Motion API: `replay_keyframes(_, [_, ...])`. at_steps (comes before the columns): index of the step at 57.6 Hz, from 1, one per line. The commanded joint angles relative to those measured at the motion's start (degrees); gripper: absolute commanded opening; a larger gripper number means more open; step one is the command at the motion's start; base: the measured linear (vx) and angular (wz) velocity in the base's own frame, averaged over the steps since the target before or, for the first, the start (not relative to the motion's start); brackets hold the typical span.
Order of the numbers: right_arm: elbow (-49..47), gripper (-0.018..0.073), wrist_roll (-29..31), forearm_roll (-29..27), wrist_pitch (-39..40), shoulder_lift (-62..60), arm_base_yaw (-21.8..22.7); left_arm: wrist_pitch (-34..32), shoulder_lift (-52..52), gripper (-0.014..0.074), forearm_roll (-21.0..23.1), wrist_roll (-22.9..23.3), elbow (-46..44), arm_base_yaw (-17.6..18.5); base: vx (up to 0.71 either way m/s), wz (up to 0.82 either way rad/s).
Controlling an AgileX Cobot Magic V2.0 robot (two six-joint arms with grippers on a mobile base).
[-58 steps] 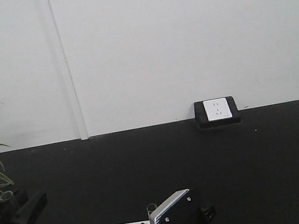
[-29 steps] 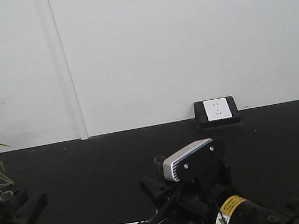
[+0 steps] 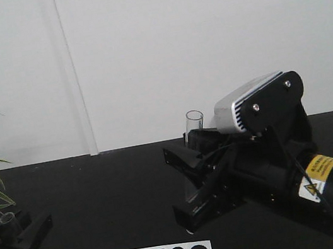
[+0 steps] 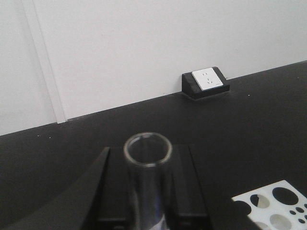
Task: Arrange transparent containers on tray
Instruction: 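Lift the second glass tube out of the rack with the right gripper, then turn the base away from the rack holding both tubes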
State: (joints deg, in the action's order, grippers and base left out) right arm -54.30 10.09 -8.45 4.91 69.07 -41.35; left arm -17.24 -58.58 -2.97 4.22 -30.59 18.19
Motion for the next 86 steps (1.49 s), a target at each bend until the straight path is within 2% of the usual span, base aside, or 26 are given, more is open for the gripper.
replay_keyframes(1, [-1.8, 0.0202, 1.1, 0.5, 0.6, -3.7, 0.2, -4.5, 2.6, 0.0048, 0.5, 0.6, -1.7, 0.3, 0.0, 0.0])
replay_keyframes(8, [2.8, 0.0202, 0.4, -0.6, 2.2, -8.0, 0.2, -2.9, 6.7, 0.0048, 0.5, 0.6, -1.7, 0.3, 0.0, 0.0])
replay_keyframes(18, [12.6, 0.0202, 0.5, -5.2, 2.3, -16.9, 0.2, 4.4, 14.1, 0.0048, 0.5, 0.7, -1.7, 0.3, 0.0, 0.0])
replay_keyframes(24, [13.8, 0.0202, 0.5, -6.2, 0.6, -20.8, 0.2, 10.6, 19.4, 0.0048, 0.5, 0.6, -1.7, 0.3, 0.0, 0.0])
replay_keyframes(32, [13.8, 0.0202, 1.1, -6.2, -0.5, -22.3, 0.2, 14.9, 24.3, 0.0048, 0.5, 0.6, -1.7, 0.3, 0.0, 0.0])
replay_keyframes(46, [13.8, 0.0202, 2.9, -6.2, -0.2, -22.1, 0.2, 14.7, 26.6, 0.0048, 0.5, 0.6, -1.7, 0.3, 0.0, 0.0])
replay_keyframes(86, [13.8, 0.0202, 2.8, -6.2, -0.3, -22.1, 0.2, 14.7, 26.6, 0.0048, 0.5, 0.6, -1.7, 0.3, 0.0, 0.0])
